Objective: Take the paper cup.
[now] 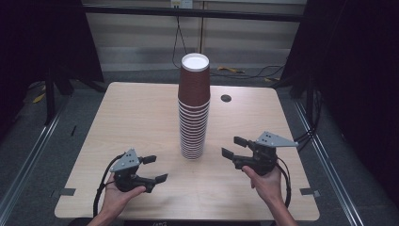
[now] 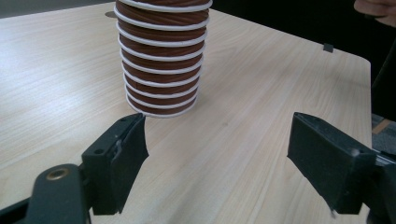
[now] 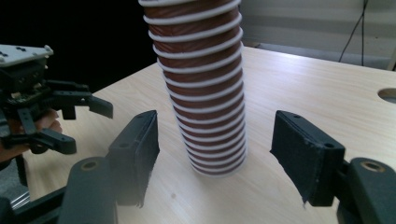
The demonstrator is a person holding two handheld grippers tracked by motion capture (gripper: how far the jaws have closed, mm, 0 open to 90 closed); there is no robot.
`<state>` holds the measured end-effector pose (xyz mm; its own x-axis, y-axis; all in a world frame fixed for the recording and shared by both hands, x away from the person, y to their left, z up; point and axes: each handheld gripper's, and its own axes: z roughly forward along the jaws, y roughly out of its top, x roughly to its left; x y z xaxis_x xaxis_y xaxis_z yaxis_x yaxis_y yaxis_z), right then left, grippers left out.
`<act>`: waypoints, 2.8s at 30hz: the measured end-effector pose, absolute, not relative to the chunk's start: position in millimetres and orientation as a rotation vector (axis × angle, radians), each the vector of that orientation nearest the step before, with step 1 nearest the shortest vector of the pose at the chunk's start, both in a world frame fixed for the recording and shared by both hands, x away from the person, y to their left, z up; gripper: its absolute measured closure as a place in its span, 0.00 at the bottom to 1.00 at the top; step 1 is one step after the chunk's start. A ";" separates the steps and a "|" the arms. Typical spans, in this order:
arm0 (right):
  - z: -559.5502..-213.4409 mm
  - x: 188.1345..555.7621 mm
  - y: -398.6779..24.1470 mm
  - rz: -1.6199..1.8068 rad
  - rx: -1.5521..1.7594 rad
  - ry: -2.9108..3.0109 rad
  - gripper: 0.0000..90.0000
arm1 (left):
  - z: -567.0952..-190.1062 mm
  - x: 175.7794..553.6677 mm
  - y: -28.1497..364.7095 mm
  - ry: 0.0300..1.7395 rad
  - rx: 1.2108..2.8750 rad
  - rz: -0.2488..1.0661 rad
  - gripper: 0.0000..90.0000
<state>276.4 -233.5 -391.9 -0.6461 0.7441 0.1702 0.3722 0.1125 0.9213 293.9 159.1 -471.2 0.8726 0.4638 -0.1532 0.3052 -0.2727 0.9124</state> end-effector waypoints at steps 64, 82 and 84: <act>-237.2 353.1 -170.6 1.609 0.761 2.097 0.18 | -472.7 293.5 157.2 0.552 1.901 0.171 0.23; -228.3 384.2 -146.4 1.677 0.801 2.108 0.16 | -472.7 294.0 158.0 0.548 1.914 0.168 0.23; -227.9 384.6 -143.5 1.657 0.792 2.105 0.16 | -472.8 293.9 158.0 0.550 1.912 0.168 0.23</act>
